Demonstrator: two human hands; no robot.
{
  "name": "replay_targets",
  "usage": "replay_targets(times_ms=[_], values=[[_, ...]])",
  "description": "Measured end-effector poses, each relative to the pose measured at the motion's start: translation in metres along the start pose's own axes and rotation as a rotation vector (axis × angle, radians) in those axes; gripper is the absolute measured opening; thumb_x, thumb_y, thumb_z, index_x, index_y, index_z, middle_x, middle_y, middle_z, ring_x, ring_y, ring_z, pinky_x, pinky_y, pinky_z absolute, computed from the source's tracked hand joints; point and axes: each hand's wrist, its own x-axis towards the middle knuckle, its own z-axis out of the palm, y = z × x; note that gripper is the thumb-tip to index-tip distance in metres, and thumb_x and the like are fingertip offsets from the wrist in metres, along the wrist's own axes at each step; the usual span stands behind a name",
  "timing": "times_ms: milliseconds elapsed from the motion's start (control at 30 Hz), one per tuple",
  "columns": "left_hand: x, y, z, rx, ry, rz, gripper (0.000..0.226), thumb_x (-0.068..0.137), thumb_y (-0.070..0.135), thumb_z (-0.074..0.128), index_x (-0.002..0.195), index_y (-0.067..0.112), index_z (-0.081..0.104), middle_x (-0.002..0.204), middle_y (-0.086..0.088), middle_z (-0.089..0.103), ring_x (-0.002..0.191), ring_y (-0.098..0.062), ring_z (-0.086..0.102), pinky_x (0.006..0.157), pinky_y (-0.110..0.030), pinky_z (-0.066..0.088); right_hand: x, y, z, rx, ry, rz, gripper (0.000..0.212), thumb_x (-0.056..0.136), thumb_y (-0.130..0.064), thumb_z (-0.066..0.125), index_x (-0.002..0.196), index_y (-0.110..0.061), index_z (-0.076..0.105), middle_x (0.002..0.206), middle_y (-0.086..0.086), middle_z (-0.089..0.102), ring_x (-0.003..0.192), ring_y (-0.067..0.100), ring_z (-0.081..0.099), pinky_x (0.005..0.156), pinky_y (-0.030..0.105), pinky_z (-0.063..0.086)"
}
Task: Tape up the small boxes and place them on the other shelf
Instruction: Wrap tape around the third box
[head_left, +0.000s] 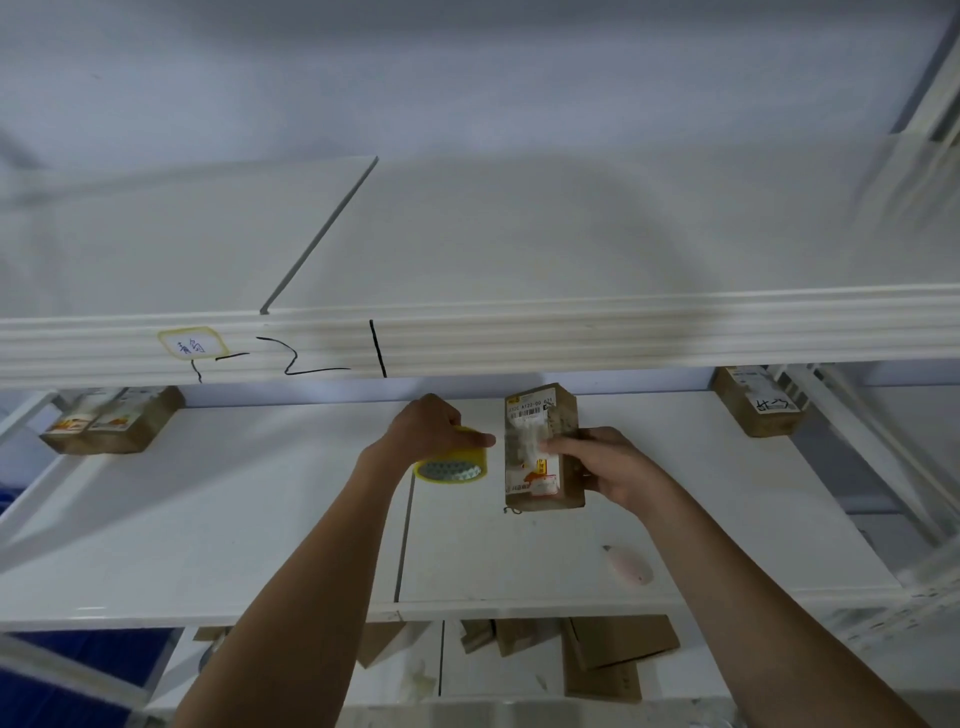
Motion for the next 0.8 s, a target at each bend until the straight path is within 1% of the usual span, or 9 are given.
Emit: replay_targets(times_ms=[100,233,367,467,567,667,733,767,800], values=[[0.001,0.0,0.003,0.007,-0.014,-0.007,0.053,0.069,0.067,0.077,0.059,0.02,0.056,0.062,0.002,0.057,0.07,-0.017,0.063,0.063,-0.027,0.048,-0.001,0.001,-0.002,0.005,-0.01,-0.009,0.031,0.084,-0.014,0.078,0.113,-0.009,0.071,0.102,0.007,0.078,0.097,0.023,0.074,0.087,0.037,0.059],[0.0,0.003,0.003,0.019,-0.024,-0.008,0.053,0.069,0.07,0.075,0.063,0.02,0.06,0.07,0.001,0.062,0.077,-0.018,0.067,0.067,-0.028,0.051,0.001,0.006,-0.003,0.023,-0.032,-0.002,0.034,0.084,-0.016,0.078,0.117,-0.01,0.07,0.105,0.007,0.077,0.1,0.024,0.073,0.095,0.042,0.057],[0.002,0.008,0.004,0.008,-0.03,0.001,0.054,0.071,0.07,0.074,0.061,0.019,0.057,0.065,0.003,0.058,0.069,-0.014,0.062,0.063,-0.026,0.048,0.0,0.004,-0.006,0.067,-0.056,-0.016,0.033,0.087,-0.015,0.075,0.119,-0.01,0.07,0.108,0.01,0.076,0.104,0.027,0.072,0.096,0.042,0.056],[0.005,0.009,0.003,-0.013,-0.031,0.011,0.056,0.07,0.07,0.075,0.061,0.016,0.059,0.064,0.002,0.058,0.066,-0.014,0.061,0.065,-0.029,0.051,-0.001,0.002,-0.006,0.092,-0.075,-0.03,0.033,0.088,-0.014,0.073,0.121,-0.009,0.069,0.111,0.013,0.075,0.107,0.031,0.07,0.097,0.043,0.055],[0.008,0.013,0.0,-0.031,-0.011,0.044,0.057,0.072,0.064,0.077,0.056,0.016,0.053,0.057,0.002,0.052,0.059,-0.013,0.055,0.061,-0.027,0.045,-0.003,0.001,-0.004,0.176,-0.097,-0.03,0.034,0.092,-0.012,0.067,0.125,-0.007,0.067,0.114,0.016,0.073,0.109,0.032,0.069,0.092,0.04,0.056],[0.008,0.018,-0.004,-0.057,0.03,0.09,0.061,0.073,0.06,0.079,0.05,0.017,0.042,0.049,0.005,0.04,0.049,-0.009,0.042,0.056,-0.025,0.036,-0.006,-0.003,0.005,0.257,-0.097,-0.036,0.029,0.098,-0.014,0.056,0.124,-0.01,0.066,0.114,0.014,0.074,0.103,0.029,0.071,0.081,0.037,0.057],[0.01,0.02,-0.006,-0.06,0.032,0.114,0.062,0.073,0.06,0.079,0.05,0.018,0.039,0.049,0.006,0.037,0.048,-0.01,0.039,0.056,-0.026,0.035,-0.005,-0.005,0.014,0.276,-0.082,-0.051,0.026,0.099,-0.024,0.06,0.122,-0.014,0.067,0.113,0.011,0.074,0.103,0.028,0.072,0.084,0.038,0.057],[0.011,0.021,-0.006,-0.046,0.023,0.122,0.062,0.073,0.062,0.078,0.051,0.018,0.04,0.05,0.005,0.038,0.05,-0.01,0.04,0.058,-0.027,0.035,-0.004,-0.005,0.017,0.252,-0.068,-0.064,0.029,0.096,-0.029,0.066,0.122,-0.015,0.067,0.113,0.01,0.075,0.104,0.027,0.072,0.088,0.04,0.057],[0.011,0.021,-0.006,-0.029,0.016,0.126,0.062,0.072,0.063,0.078,0.052,0.017,0.041,0.052,0.004,0.04,0.051,-0.011,0.042,0.059,-0.028,0.037,-0.002,-0.005,0.021,0.219,-0.045,-0.076,0.033,0.092,-0.029,0.072,0.122,-0.015,0.068,0.112,0.009,0.075,0.103,0.027,0.073,0.091,0.041,0.057]])
